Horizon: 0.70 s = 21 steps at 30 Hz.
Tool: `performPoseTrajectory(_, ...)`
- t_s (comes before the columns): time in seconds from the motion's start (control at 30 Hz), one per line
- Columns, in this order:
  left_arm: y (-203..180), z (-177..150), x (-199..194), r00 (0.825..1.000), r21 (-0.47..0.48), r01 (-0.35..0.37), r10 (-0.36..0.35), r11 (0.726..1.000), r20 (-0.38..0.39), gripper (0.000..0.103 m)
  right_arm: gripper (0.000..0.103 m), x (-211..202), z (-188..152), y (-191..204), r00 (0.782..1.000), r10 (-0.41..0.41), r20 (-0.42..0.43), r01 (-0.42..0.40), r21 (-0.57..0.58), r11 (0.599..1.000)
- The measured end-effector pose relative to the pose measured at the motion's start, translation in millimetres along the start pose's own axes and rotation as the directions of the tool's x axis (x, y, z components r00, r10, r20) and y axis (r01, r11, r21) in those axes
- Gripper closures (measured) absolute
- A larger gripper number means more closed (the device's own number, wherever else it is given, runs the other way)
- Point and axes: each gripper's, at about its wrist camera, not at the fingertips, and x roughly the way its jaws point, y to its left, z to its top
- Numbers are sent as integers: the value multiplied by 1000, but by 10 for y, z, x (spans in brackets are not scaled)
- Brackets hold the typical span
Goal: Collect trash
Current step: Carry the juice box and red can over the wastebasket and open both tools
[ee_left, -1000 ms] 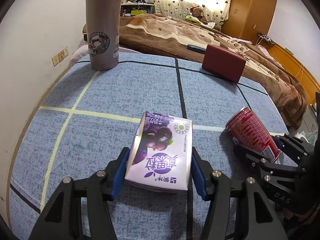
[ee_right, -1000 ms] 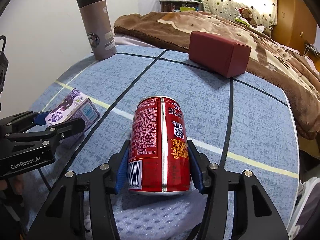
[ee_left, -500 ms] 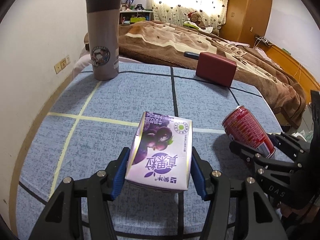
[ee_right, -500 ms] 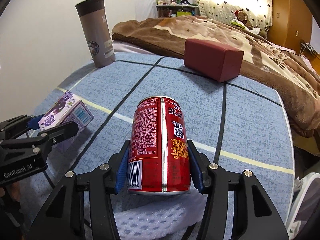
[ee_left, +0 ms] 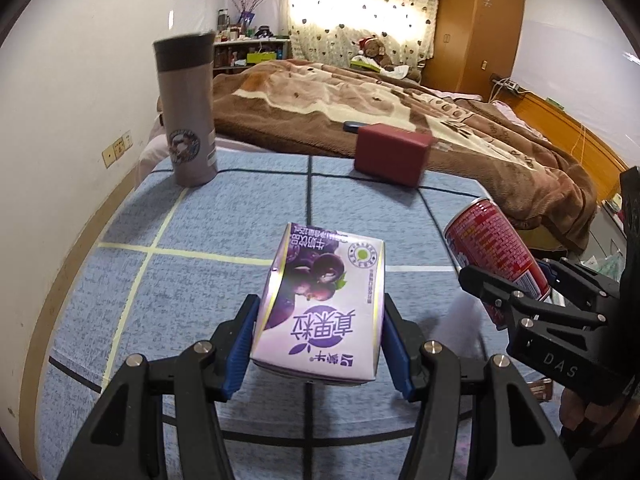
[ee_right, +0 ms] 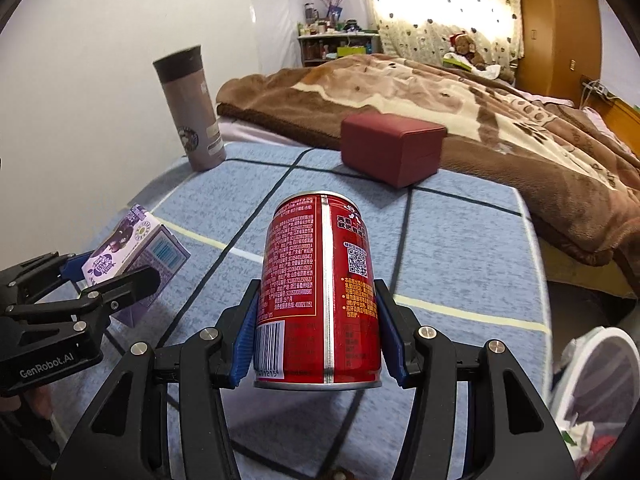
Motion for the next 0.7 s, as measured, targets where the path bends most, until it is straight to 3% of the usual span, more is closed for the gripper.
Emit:
performPoseTrajectory(0.33,-513,26,-137,998,78,51,-53,996,28,44,49,-343,-119,-360,997,-67,37,65,68,996)
performPoseTrajectory(0.7,-1231,16,-175,985,158,165,-172,974,28,43,49,-712,-346,-852,984,-169,50,158,163,974)
